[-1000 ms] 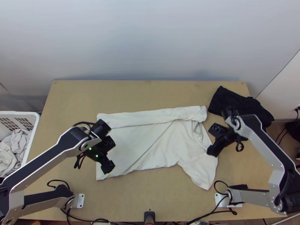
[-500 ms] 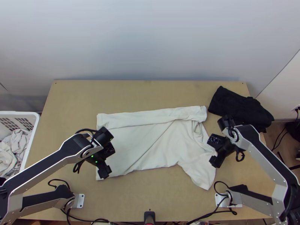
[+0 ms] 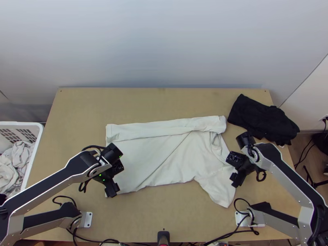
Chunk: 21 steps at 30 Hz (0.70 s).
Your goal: Fold the t-shirt
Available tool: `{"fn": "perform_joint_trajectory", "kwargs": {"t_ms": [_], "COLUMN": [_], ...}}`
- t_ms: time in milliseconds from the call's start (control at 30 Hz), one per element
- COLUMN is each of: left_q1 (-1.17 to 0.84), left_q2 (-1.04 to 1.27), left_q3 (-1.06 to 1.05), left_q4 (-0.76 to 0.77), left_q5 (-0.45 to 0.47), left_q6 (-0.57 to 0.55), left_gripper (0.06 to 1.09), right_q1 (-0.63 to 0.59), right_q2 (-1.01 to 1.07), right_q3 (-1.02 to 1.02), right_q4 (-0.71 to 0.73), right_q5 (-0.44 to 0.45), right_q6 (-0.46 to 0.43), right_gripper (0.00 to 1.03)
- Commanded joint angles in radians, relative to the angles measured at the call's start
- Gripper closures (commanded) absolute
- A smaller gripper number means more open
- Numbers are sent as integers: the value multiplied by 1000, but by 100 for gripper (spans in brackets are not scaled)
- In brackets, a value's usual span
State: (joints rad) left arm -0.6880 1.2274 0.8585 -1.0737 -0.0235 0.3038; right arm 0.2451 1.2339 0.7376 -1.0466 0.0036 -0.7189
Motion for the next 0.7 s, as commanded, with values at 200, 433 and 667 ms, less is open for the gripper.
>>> {"fn": "perform_joint_trajectory", "kwargs": {"t_ms": [200,433,667], "left_q1": [7,7,-42], "left_q2": [-3,-17,-39], "left_q3": [-55,-64,-78], "left_q4": [50,55,24], "left_q5": [-18,-16,0], "left_q6": [-23,-26,-38], "left_gripper": [15,18,16], "right_q1": [-6,-10,-12], "right_q2": [30,33,53], "right_q3": [-86,-98,-101], "right_q4": [89,123,149], "right_q5": [4,4,4], "right_q6": [9,13,24], "right_gripper": [48,62,62]}}
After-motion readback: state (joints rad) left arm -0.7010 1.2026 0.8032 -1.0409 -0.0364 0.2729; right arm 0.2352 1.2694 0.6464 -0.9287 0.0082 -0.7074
